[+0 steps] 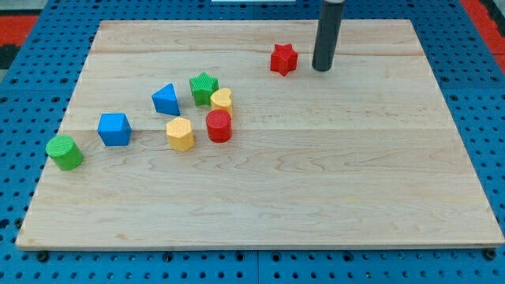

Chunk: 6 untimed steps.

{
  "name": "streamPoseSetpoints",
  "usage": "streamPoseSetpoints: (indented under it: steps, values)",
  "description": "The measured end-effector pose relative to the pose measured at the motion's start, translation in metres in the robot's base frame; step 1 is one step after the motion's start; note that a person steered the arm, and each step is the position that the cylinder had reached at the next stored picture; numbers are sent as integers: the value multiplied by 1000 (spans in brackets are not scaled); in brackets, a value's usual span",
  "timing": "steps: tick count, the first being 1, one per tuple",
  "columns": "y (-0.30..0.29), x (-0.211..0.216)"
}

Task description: Place the red star at top center

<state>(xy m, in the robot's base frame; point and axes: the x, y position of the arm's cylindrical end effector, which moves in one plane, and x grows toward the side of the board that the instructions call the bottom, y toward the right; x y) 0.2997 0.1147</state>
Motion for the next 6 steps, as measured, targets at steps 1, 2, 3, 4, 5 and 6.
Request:
streamPoseSetpoints:
  steps: [1, 2, 3, 4, 5, 6]
  values:
    - [-47, -13]
    - [-4, 3]
    - [-37, 12]
    - [-103, 12]
    - [-112, 12]
    - [-117, -37]
